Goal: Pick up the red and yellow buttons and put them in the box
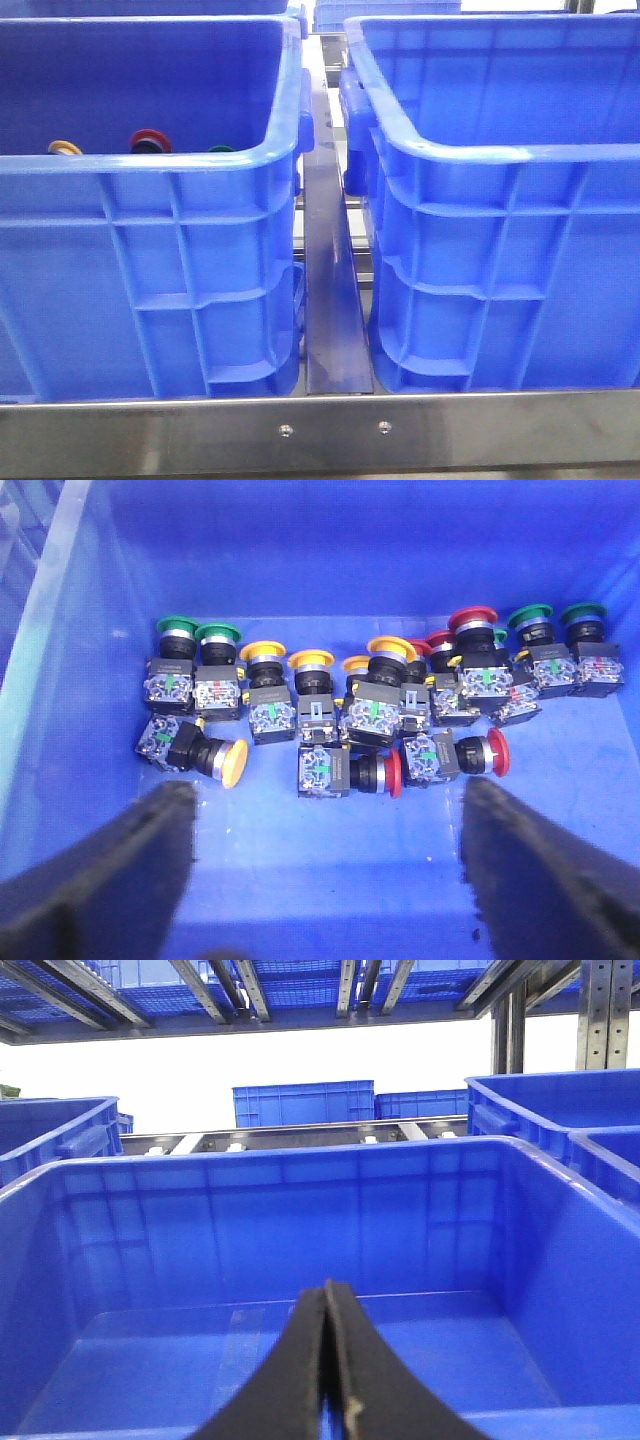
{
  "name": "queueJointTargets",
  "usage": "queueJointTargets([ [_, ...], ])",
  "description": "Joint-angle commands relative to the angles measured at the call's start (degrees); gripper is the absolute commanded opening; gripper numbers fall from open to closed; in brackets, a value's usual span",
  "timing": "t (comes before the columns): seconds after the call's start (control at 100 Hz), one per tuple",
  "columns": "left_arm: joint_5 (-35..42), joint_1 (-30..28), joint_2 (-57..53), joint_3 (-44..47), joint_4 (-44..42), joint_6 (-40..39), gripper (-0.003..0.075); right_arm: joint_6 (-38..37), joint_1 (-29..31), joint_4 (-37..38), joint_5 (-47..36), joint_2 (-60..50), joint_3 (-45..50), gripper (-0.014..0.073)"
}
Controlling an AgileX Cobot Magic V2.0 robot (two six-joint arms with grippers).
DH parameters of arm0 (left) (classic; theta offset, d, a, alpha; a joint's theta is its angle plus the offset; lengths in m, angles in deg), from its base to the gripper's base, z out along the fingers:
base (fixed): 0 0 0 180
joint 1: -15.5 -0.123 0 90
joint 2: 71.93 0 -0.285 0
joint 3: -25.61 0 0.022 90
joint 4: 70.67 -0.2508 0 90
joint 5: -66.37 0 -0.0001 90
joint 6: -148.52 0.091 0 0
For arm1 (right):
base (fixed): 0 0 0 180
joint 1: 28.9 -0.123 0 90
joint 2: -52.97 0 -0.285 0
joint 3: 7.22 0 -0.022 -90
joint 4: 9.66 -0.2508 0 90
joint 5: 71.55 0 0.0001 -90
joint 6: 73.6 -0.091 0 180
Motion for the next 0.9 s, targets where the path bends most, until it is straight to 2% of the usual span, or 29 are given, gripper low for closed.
queueJointTargets([
  [0.0,3.9,1.0,0.0,-2.1,1.9,0.0,0.0547,0.2,0.2,0.4,-5.0,-1.2,0.3,-0.0068],
  [0.25,4.3,8.2,7.5,-4.4,5.1,0.0,0.0540,0.2,0.2,0.4,-5.0,-1.2,0.3,-0.0068],
  [0.53,7.7,18.4,24.0,-11.4,5.2,-2.0,0.0540,0.2,0.2,0.4,-5.0,-1.2,0.3,-0.0068],
  [0.72,7.6,21.4,34.8,-18.0,5.2,-3.1,0.0539,0.2,0.2,0.4,-5.0,-1.2,0.3,-0.0068],
  [0.89,7.4,21.7,42.8,-22.7,4.9,-3.6,0.0538,0.2,0.2,0.4,-5.0,-1.2,0.3,-0.0068],
])
